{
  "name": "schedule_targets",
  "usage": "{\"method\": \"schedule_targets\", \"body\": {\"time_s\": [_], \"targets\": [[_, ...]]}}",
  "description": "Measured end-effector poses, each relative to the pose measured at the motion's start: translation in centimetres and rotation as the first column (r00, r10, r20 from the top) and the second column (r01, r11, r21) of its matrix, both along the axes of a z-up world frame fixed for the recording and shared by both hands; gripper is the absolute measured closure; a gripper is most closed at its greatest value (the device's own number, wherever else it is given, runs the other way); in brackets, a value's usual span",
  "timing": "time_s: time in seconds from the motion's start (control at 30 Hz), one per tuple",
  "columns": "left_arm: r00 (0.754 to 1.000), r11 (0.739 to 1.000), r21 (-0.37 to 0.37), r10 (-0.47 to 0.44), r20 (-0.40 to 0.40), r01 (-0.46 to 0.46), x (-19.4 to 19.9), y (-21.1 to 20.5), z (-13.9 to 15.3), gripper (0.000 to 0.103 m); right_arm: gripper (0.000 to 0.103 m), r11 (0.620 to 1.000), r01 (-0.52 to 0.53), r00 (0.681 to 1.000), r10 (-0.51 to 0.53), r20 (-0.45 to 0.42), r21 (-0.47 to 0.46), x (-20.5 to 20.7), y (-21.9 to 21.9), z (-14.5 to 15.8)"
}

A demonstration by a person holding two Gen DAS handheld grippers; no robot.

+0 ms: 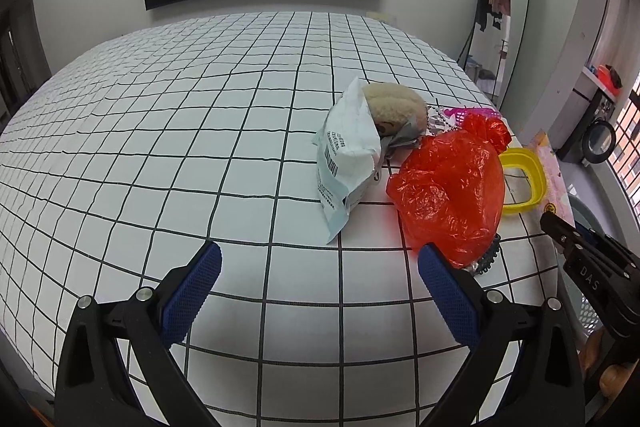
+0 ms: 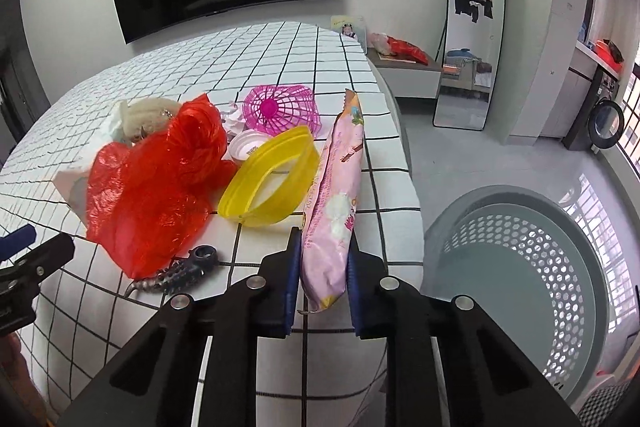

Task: Collect trash
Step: 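Lift the pink wrapper with the right gripper while the left gripper grasps the white packet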

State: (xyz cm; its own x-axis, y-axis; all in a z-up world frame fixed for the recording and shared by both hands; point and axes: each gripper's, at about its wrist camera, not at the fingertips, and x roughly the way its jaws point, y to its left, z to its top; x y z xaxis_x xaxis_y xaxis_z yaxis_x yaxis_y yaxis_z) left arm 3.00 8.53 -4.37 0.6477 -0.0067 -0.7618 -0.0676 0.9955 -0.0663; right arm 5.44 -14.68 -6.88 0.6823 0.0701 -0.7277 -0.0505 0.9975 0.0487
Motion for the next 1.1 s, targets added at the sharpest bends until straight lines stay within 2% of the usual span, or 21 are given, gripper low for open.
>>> {"method": "schedule_targets", "body": {"time_s": [0.37,0.63,1.1], "targets": [[1.000,1.000,-0.010,0.016,0.015,-0.015,1.3,1.0,0.6,0.006,0.083,0.998,0.042,0.999,-0.042,0.011,0.053,-3.2,-2.4,0.5],[0.999,1.000,-0.011,0.022,0.032,-0.022,3.6,1.0,1.1,0.006,0.083,0.996,0.049,0.999,-0.051,0.014,0.078,-3.6,-2.9,0.9],[0.999,0.997,0.077,0.027,0.038,-0.030,7.1,-0.4,0.0,0.006,0.083,0.993,0.059,0.998,-0.059,0.005,0.101,-3.5,-3.5,0.7]]}}
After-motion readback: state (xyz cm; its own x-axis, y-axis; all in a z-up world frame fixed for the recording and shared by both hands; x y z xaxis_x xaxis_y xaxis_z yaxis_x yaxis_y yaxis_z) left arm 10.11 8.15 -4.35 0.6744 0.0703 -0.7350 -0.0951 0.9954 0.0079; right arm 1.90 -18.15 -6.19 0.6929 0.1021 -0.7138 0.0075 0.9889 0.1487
